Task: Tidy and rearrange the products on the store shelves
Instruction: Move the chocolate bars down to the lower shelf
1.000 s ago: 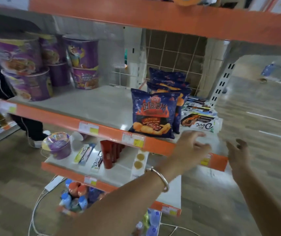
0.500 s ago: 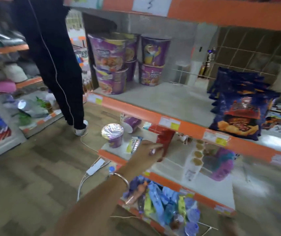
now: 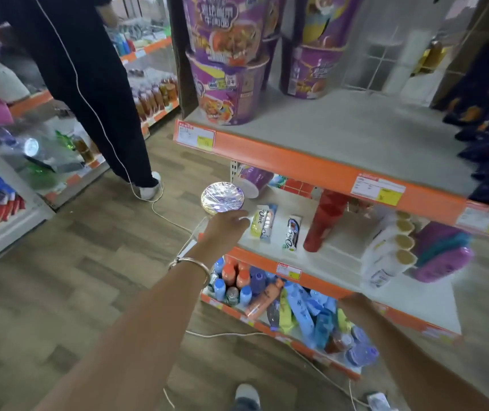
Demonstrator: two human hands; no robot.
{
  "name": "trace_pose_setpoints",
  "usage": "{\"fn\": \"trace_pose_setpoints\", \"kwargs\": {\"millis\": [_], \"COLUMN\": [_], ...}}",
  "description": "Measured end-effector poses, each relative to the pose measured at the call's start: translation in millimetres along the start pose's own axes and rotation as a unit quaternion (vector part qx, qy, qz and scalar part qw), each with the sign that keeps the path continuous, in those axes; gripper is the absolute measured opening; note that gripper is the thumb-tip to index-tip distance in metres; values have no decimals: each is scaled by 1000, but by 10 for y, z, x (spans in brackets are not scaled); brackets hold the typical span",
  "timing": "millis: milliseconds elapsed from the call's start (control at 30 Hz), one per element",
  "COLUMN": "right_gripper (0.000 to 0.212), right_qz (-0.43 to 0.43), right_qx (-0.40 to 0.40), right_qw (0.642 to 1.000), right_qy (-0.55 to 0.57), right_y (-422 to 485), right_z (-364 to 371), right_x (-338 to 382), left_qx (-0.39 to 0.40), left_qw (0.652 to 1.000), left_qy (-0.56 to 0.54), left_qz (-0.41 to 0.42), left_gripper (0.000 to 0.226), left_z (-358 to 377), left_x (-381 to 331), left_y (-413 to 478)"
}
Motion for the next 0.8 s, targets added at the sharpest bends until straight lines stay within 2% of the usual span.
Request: {"fn": "trace_pose_setpoints", "kwargs": {"millis": [133, 267, 333, 400, 467, 667, 800], "right_gripper": [32, 35, 45, 63, 69, 80, 72], "right_qz": [-25, -37, -28, -9, 7, 32, 42], "right_qx": [-14, 1, -27, -73, -110, -178, -198], "right_qw": [999, 998, 997, 996, 994, 975, 968], "right_qy": [-24, 48, 68, 43, 28, 132, 146], "right_y": [438, 694, 888, 965, 1083, 1363, 1370], "right_z": [152, 527, 721, 843, 933, 1080, 1161], "right_x": [639, 1135, 1334, 1445, 1475, 1538, 1624], "left_qx": [49, 80, 90, 86, 79, 50, 50], "left_qw": [999, 995, 993, 991, 991, 993, 987], "left_qy": [2, -2, 5, 12, 21, 63, 114], "left_qz": [-18, -61, -80, -98, -106, -89, -97], "left_gripper": [37, 37, 36, 38, 40, 48, 56], "left_z": [204, 458, 553, 658, 781, 1091, 1256], "left_x": [245, 777, 1045, 1262, 1430, 1664, 1768], "left_y": [415, 706, 840, 955, 1069, 1406, 1515]}}
Point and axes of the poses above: each hand's wrist, its own y-axis towards the middle knuckle, its own z-axis out of the palm, x = y × z, the point moved 2 cm from there along y, towards the middle knuckle, and after that the axes turned 13 degrees about z, right-handed, at the moved point
